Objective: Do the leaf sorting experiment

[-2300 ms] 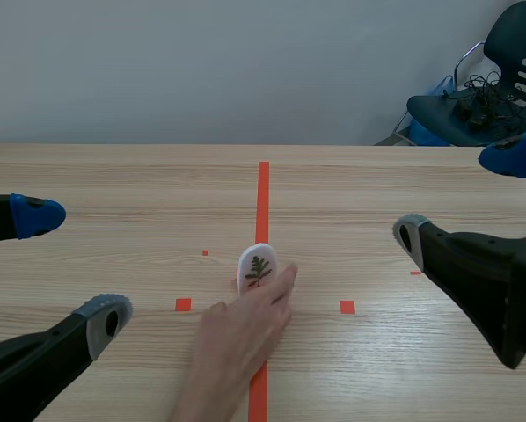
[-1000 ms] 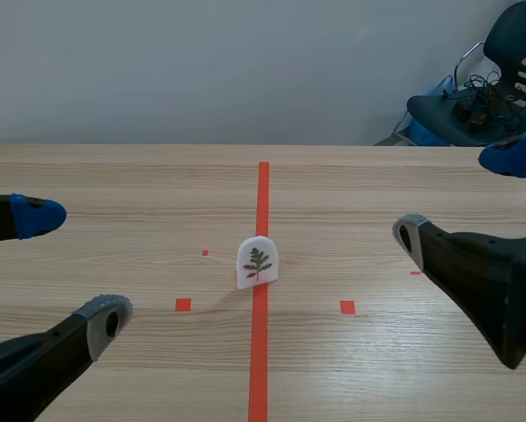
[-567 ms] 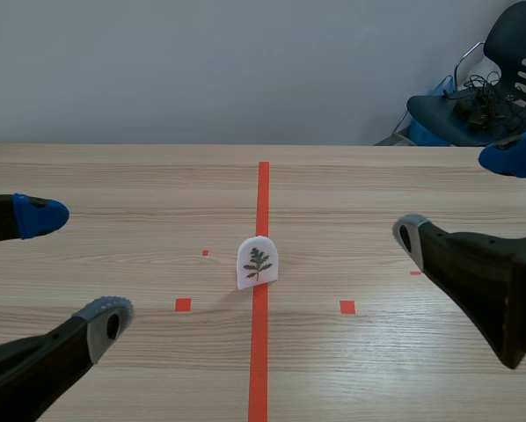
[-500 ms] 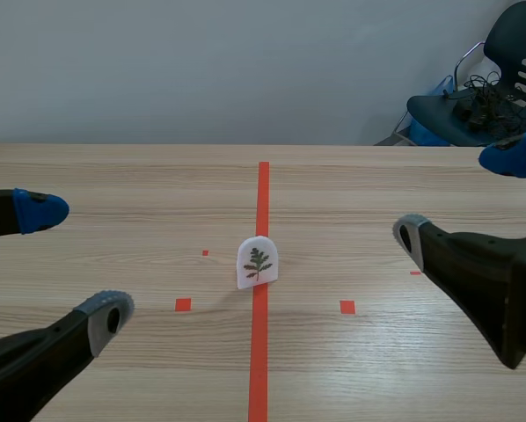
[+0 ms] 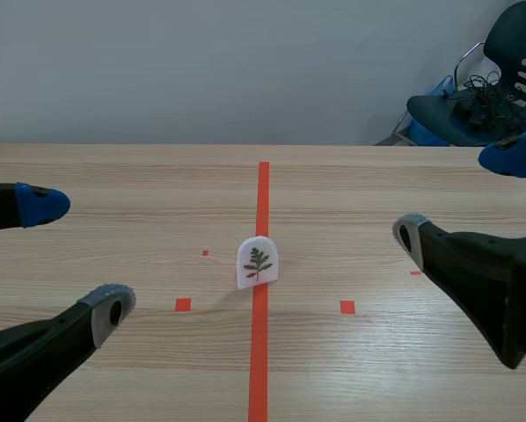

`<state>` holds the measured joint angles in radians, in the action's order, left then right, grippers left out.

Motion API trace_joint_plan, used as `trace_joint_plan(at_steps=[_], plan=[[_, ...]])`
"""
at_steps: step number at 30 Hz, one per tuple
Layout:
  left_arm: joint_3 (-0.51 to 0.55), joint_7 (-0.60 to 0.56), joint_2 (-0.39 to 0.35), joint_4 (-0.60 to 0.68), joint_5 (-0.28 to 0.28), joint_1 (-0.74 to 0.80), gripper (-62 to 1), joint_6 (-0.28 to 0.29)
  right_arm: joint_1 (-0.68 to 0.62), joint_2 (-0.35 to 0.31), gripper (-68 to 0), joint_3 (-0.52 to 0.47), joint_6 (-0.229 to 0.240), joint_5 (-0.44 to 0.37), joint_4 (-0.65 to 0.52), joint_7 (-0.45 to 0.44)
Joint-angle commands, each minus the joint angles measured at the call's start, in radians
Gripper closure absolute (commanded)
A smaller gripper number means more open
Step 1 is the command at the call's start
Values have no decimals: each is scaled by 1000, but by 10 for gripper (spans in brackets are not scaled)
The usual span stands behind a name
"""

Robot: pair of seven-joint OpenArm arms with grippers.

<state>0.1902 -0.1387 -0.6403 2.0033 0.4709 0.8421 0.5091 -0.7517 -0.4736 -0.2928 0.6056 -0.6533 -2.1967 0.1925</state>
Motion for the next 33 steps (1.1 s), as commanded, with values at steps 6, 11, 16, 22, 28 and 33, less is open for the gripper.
trace_joint_plan(at_steps=[6,11,16,22,28,33], plan=[[0,-22,-3,5,7,2,-623,2,1,-3,-679,-12,-3,-13,-15,-11],[0,-21,-3,5,7,2,-623,2,1,-3,-679,-12,-3,-13,-15,-11],[0,-21,-3,5,7,2,-623,2,1,-3,-679,-12,-3,-13,-15,-11],[-14,-21,-3,-13,-10,-31,-623,2,1,-3,-679,-12,-3,-13,-15,-11],[-77,-22,-3,-108,-49,-150,-623,2,1,-3,-679,-12,-3,-13,-15,-11],[-134,-23,-3,-207,-102,-234,-623,2,1,-3,-679,-12,-3,-13,-15,-11]])
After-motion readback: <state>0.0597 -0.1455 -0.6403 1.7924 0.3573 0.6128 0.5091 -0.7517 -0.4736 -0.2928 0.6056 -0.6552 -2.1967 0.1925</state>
